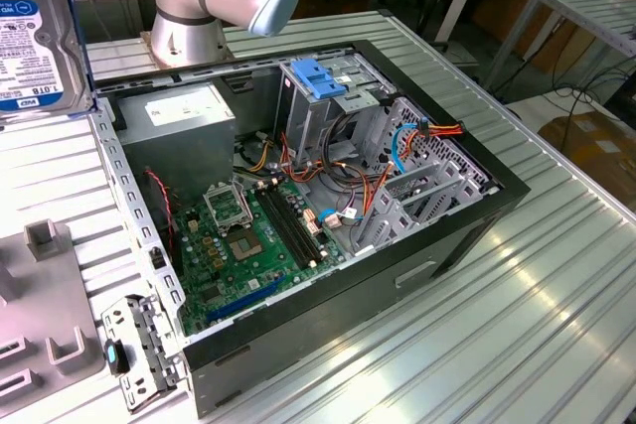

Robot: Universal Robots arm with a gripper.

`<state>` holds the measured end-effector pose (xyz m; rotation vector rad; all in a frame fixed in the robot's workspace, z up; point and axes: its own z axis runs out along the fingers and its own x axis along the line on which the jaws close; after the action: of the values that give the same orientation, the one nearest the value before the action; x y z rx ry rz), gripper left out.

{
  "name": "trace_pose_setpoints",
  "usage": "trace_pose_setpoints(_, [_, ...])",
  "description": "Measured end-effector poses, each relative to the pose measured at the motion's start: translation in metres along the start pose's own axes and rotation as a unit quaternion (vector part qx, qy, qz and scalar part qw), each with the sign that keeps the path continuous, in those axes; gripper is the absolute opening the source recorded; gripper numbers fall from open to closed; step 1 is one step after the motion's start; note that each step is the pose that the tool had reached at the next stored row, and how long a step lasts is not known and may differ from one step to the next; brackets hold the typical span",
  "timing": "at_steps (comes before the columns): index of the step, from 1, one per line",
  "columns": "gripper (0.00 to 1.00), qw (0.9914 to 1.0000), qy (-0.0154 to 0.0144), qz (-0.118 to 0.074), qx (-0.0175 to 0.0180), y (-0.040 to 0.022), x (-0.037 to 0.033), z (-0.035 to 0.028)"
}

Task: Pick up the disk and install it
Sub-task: 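Pick up the disk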

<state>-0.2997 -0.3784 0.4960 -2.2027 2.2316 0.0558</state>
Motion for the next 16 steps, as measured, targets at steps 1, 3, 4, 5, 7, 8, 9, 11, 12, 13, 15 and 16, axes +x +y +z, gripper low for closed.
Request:
trace_pose_setpoints(1, [0.37, 1.0, 0.0, 0.0, -0.0001, -0.0013, 0.0, 0.0])
trace_pose_setpoints(3, [0.37, 1.0, -0.0001, 0.0, -0.0002, -0.004, 0.0, 0.0])
trace_pose_setpoints(4, [0.37, 1.0, -0.0001, 0.0, -0.0002, -0.0053, 0.0, -0.0001])
trace_pose_setpoints(5, [0.37, 1.0, -0.0002, 0.0, -0.0003, -0.0064, 0.0, -0.0001])
trace_pose_setpoints(7, [0.37, 1.0, -0.0002, 0.0, -0.0005, -0.0099, 0.0, -0.0002])
trace_pose_setpoints(8, [0.37, 1.0, -0.0002, 0.0, -0.0005, -0.0112, 0.0, -0.0002])
trace_pose_setpoints(9, [0.37, 1.0, -0.0002, 0.0, -0.0006, -0.0128, 0.0, -0.0002])
trace_pose_setpoints(11, [0.37, 1.0, -0.0003, 0.0, -0.0007, -0.0156, -0.0001, -0.0003])
trace_pose_setpoints(12, [0.37, 1.0, -0.0003, 0.0, -0.0008, -0.017, -0.0001, -0.0003])
trace_pose_setpoints(13, [0.37, 1.0, -0.0002, 0.0, -0.0009, -0.0183, -0.0001, -0.0004])
trace_pose_setpoints(15, [0.37, 1.0, -0.0003, 0.0, -0.001, -0.0212, -0.0001, -0.0004])
trace_pose_setpoints(16, [0.37, 1.0, -0.0003, 0.0, -0.0011, -0.0229, -0.0001, -0.0005])
